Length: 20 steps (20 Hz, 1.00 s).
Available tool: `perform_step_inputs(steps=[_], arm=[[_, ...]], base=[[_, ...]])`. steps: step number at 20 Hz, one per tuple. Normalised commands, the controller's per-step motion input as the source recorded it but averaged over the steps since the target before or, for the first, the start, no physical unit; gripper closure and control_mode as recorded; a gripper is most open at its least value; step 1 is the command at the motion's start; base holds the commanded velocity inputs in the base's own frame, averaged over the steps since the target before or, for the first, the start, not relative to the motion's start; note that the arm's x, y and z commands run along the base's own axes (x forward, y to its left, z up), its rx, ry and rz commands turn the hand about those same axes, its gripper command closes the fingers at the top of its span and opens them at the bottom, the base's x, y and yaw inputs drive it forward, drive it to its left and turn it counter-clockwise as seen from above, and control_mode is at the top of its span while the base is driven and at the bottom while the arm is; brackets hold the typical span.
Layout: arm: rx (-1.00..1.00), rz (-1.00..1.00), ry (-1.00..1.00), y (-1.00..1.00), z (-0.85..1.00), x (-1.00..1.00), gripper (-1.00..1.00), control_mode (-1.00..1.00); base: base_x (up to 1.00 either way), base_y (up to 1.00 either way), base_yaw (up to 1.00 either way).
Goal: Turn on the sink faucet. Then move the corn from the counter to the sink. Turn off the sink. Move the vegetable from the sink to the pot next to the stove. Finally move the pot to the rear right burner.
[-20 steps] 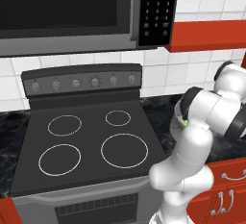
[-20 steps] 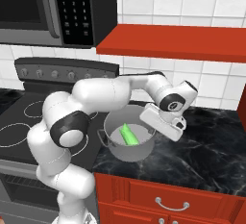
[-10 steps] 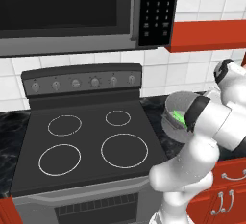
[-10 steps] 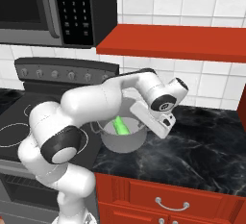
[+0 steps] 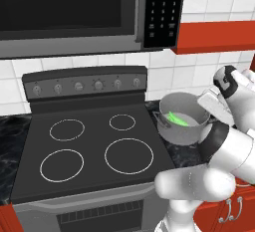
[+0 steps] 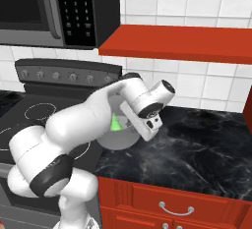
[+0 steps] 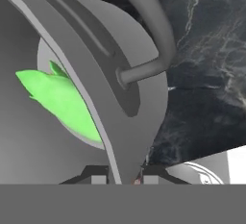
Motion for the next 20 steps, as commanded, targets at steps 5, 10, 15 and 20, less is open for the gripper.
perform_step_inputs(steps=[5, 10, 15, 20], arm=[[-0.04, -0.18, 0.00, 0.57, 0.04, 0.00, 1.00, -1.00], [-0.06, -0.17, 0.00, 0.60, 0.19, 0.00, 1.00, -1.00], [-0.08, -0.16, 0.03, 0.64, 0.16, 0.07, 1.00, -1.00], [-0.04, -0.07, 0.05, 0.38, 0.10, 0.12, 1.00, -1.00]], base=[[0.00, 0.00, 0.00], [0.00, 0.00, 0.00], [0.00, 0.00, 0.00], [0.00, 0.00, 0.00]])
